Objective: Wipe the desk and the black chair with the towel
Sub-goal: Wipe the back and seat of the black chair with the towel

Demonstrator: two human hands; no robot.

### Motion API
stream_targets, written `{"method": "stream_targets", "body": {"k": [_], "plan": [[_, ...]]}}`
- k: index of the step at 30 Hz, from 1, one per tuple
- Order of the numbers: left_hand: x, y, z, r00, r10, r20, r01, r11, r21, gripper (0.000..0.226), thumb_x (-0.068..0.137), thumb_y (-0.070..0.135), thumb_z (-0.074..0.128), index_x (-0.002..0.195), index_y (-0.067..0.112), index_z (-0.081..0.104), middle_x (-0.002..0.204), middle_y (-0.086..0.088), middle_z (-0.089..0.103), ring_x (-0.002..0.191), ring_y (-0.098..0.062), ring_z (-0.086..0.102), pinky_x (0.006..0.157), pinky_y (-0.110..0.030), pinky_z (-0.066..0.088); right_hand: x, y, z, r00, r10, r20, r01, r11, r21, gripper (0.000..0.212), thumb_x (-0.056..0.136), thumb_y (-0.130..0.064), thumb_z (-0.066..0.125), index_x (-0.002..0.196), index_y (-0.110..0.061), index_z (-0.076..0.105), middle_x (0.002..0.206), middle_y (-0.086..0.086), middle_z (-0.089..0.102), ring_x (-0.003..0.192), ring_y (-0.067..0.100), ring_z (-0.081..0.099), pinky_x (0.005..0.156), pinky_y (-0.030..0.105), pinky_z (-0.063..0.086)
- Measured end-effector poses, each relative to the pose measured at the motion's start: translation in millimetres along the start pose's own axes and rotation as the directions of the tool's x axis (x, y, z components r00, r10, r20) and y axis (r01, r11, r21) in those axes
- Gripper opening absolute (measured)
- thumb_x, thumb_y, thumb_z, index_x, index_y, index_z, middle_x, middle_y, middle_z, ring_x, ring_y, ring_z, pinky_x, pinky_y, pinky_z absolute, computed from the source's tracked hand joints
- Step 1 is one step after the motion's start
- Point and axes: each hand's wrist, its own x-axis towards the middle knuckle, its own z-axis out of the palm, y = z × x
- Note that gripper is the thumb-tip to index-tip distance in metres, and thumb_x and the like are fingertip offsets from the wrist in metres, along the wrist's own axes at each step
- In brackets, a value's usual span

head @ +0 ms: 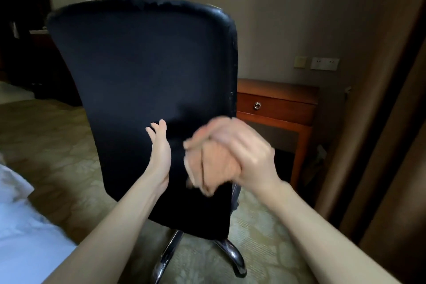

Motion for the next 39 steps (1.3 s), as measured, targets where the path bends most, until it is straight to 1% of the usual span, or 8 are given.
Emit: {"method": "stream_targets", "body": {"k": [5, 11, 18, 22, 26, 31, 37, 39], "plan": [[3, 5, -15, 0.999, -0.034, 0.021, 0.034, 0.999, 0.026, 0.081, 0.099, 0.076, 0.031, 0.166, 0.038, 0.005, 0.17, 0.025, 0.001, 0.157, -0.002, 0.004, 0.128, -0.036, 0.004, 132, 10, -18, 0.972, -0.095, -0.216, 0.067, 0.989, -0.133, 0.036, 0.092, -0.006, 0.074, 0.127, 0.0, 0.07, 0.131, 0.019, 0.066, 0.128, 0.035, 0.06, 0.118, 0.052, 0.038], [2, 21, -26, 0.996, -0.075, 0.039, 0.075, 0.997, 0.015, 0.069, 0.104, 0.069, 0.025, 0.165, 0.039, 0.009, 0.17, 0.023, 0.008, 0.156, -0.001, 0.008, 0.125, -0.035, 0.005, 120, 9, 14, 0.974, 0.226, 0.007, -0.224, 0.967, -0.119, 0.076, 0.08, -0.007, 0.07, 0.153, -0.016, 0.049, 0.163, 0.014, 0.037, 0.15, 0.037, 0.035, 0.111, 0.048, 0.045], [3, 40, -28, 0.997, -0.057, -0.053, 0.055, 0.998, -0.039, 0.062, 0.109, 0.054, 0.031, 0.163, 0.022, 0.028, 0.147, 0.021, 0.037, 0.144, -0.003, 0.033, 0.106, -0.026, 0.027, -45, -31, 56, 0.925, 0.289, 0.247, -0.266, 0.956, -0.123, 0.089, 0.055, 0.003, 0.078, 0.141, -0.009, 0.06, 0.154, 0.014, 0.049, 0.142, 0.035, 0.047, 0.094, 0.044, 0.059], [-5, 43, -41, 0.99, -0.092, -0.105, 0.087, 0.995, -0.046, 0.061, 0.109, 0.052, 0.037, 0.16, 0.018, 0.034, 0.159, 0.006, 0.043, 0.136, -0.007, 0.045, 0.111, -0.033, 0.027, -86, -59, 54, 0.849, 0.314, 0.425, -0.329, 0.944, -0.04, 0.072, 0.072, -0.011, 0.059, 0.143, -0.019, 0.058, 0.156, -0.003, 0.047, 0.144, 0.019, 0.046, 0.087, 0.035, 0.06], [-20, 52, -35, 0.989, -0.073, -0.131, 0.074, 0.997, 0.006, 0.051, 0.11, 0.047, 0.038, 0.152, 0.019, 0.047, 0.116, 0.014, 0.051, 0.085, 0.003, 0.05, 0.095, -0.025, 0.026, -37, -61, 44, 0.942, 0.29, 0.17, -0.312, 0.943, 0.116, 0.07, 0.058, 0.008, 0.072, 0.126, -0.007, 0.071, 0.133, 0.006, 0.068, 0.131, 0.017, 0.059, 0.107, 0.042, 0.049], [-9, 61, -47, 0.992, 0.024, -0.121, -0.022, 1.0, 0.016, 0.074, 0.089, 0.069, 0.053, 0.141, 0.017, 0.062, 0.142, -0.002, 0.064, 0.131, -0.023, 0.059, 0.118, -0.043, 0.04, 103, -55, 14, 0.991, 0.076, -0.111, -0.074, 0.997, 0.021, 0.059, 0.074, 0.005, 0.067, 0.133, 0.001, 0.065, 0.143, 0.017, 0.059, 0.138, 0.032, 0.053, 0.121, 0.048, 0.035], [-10, 77, -46, 0.999, 0.005, -0.038, -0.007, 0.999, -0.035, 0.049, 0.107, 0.048, 0.041, 0.116, 0.008, 0.067, 0.095, -0.017, 0.067, 0.069, -0.019, 0.067, 0.055, -0.028, 0.055, 136, -52, 55, 0.967, 0.023, 0.253, 0.016, 0.988, -0.152, 0.073, 0.065, -0.001, 0.079, 0.135, 0.006, 0.06, 0.145, 0.027, 0.054, 0.14, 0.043, 0.046, 0.124, 0.046, 0.022], [-13, 79, -50, 0.998, -0.035, -0.047, 0.032, 0.997, -0.065, 0.06, 0.104, 0.059, 0.042, 0.122, 0.009, 0.07, 0.104, -0.018, 0.076, 0.084, -0.03, 0.075, 0.062, -0.038, 0.06, 94, -51, 79, 0.98, 0.011, 0.2, 0.012, 0.993, -0.114, 0.059, 0.07, -0.01, 0.07, 0.126, 0.009, 0.064, 0.135, 0.028, 0.06, 0.134, 0.045, 0.051, 0.122, 0.053, 0.03]]}}
